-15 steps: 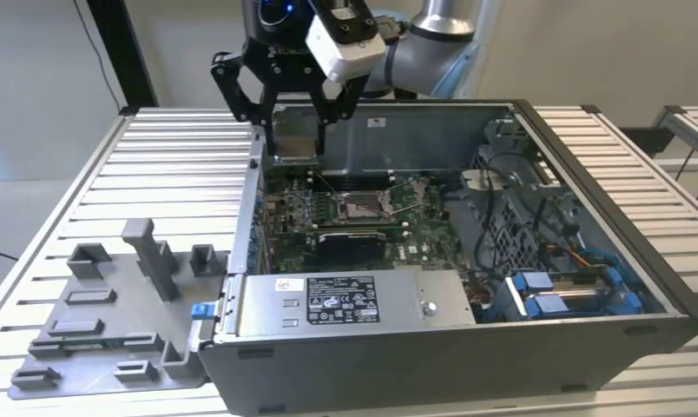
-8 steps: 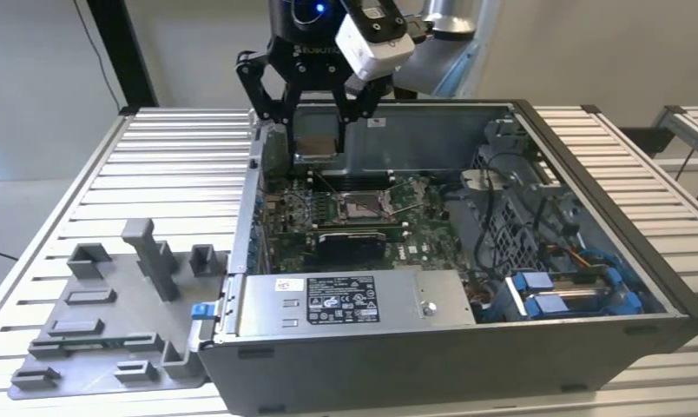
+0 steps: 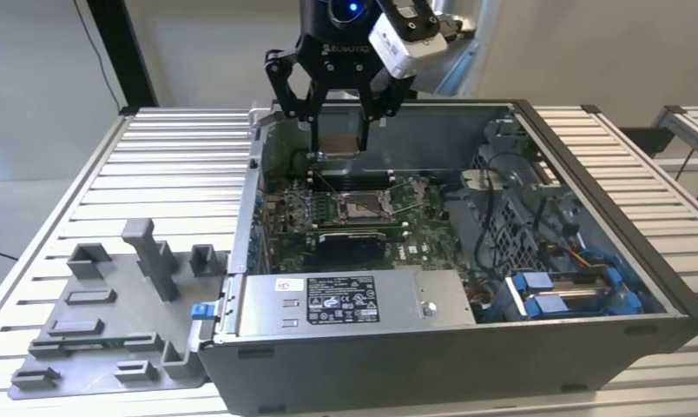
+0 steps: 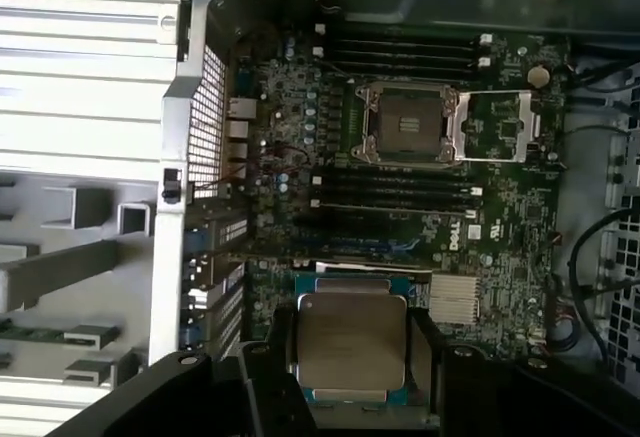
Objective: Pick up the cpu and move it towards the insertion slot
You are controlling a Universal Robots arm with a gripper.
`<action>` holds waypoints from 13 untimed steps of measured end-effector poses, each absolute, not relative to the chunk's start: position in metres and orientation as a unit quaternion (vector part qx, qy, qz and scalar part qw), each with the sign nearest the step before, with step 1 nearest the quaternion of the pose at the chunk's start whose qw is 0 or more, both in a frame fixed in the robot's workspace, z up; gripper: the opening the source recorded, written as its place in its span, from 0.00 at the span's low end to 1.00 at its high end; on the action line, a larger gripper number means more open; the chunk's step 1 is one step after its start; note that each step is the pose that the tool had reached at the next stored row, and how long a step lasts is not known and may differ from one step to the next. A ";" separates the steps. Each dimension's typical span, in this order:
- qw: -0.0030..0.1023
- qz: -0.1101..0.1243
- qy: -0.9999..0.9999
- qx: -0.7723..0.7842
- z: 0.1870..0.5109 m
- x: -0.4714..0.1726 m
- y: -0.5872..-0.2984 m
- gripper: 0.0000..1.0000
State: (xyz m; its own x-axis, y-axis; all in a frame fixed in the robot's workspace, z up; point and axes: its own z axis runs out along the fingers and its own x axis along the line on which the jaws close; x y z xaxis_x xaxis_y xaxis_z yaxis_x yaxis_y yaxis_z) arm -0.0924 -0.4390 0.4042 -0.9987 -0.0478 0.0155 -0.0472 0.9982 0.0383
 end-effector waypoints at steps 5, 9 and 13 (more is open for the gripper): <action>0.008 -0.019 -1.000 0.024 0.404 -0.075 -0.437 0.00; 0.008 -0.019 -1.000 0.024 0.404 -0.062 -0.436 0.00; 0.008 -0.019 -1.000 0.024 0.404 -0.048 -0.434 0.00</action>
State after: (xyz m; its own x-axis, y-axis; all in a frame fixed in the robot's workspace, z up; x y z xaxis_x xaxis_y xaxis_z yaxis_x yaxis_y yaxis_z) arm -0.0477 -0.4340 0.4043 -0.9987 -0.0478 0.0155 -0.0472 0.9982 0.0382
